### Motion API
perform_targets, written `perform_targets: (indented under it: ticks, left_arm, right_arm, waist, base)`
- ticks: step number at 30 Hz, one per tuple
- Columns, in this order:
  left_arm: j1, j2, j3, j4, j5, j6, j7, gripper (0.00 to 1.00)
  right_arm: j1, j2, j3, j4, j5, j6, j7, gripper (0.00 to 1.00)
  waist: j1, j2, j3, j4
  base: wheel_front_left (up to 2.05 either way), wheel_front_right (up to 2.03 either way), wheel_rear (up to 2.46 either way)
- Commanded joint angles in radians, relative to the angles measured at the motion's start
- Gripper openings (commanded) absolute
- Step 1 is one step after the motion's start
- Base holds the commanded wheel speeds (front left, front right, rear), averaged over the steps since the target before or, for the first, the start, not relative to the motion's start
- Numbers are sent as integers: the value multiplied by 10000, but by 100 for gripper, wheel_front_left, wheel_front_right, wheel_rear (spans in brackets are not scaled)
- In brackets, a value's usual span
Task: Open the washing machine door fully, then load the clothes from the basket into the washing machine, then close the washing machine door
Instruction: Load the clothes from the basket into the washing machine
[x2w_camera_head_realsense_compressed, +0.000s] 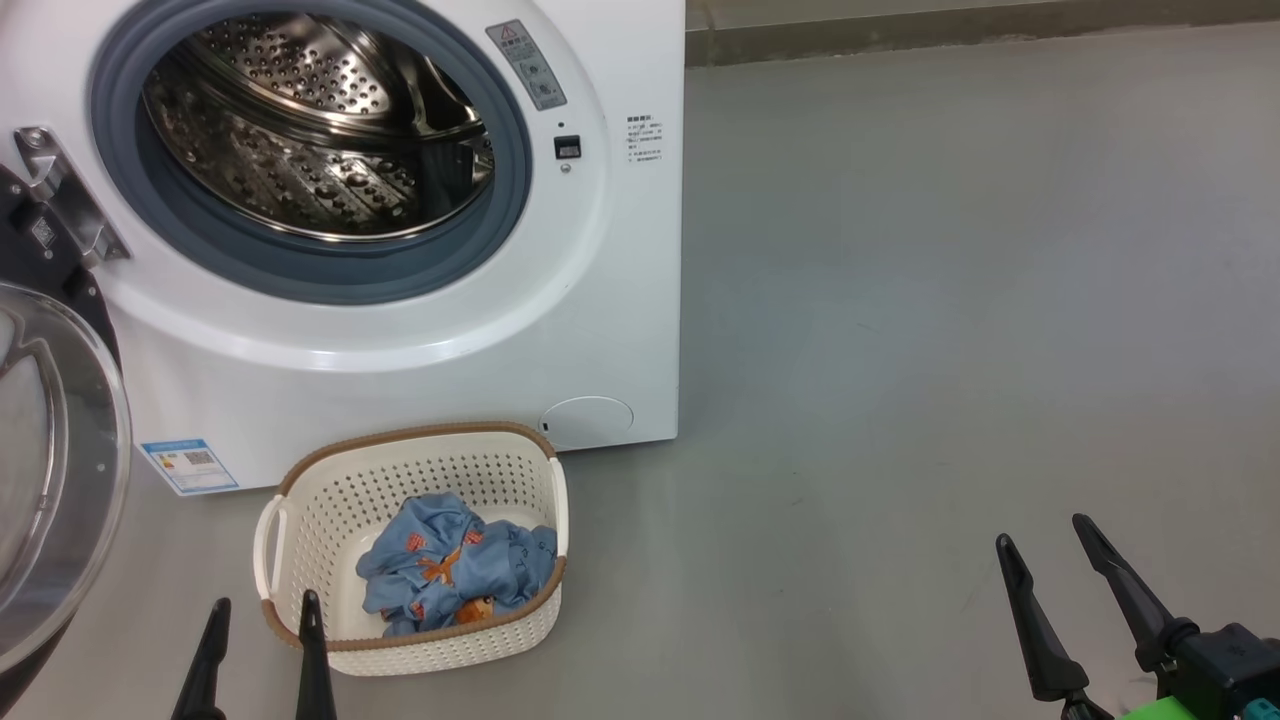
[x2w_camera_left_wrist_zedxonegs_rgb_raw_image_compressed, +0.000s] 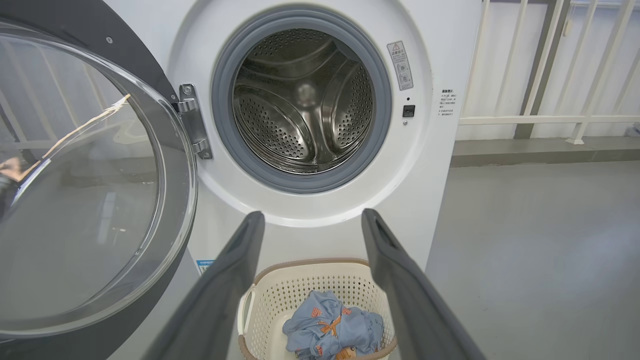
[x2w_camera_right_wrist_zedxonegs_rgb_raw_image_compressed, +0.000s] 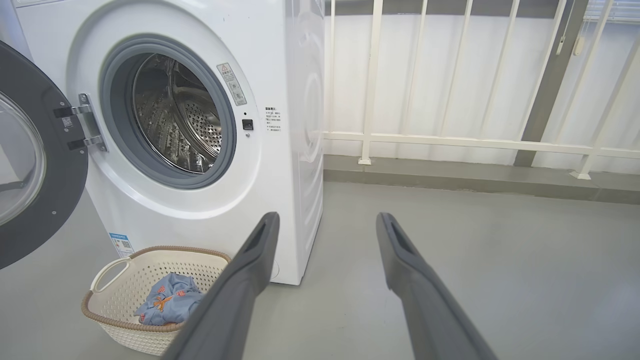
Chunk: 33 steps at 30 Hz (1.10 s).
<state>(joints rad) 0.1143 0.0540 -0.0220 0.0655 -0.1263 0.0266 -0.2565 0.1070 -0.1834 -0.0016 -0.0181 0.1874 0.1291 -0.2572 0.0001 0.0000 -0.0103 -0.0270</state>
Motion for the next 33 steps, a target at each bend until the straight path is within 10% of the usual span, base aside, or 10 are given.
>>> perform_targets:
  ticks: [1, 33]
  left_arm:
    - [-305, 131, 301, -230, 21, 102, -53, 100]
    - [-434, 275, 167, -173, 176, 282, -53, 100]
  right_arm:
    - [-186, -100, 223, -221, 90, 16, -46, 100]
    - [-234, -130, 171, -194, 149, 16, -46, 100]
  waist:
    - [-1, 0, 3, -4]
    - [-1, 0, 94, 85]
  base:
    - [0, 0, 0]
    - [101, -101, 0]
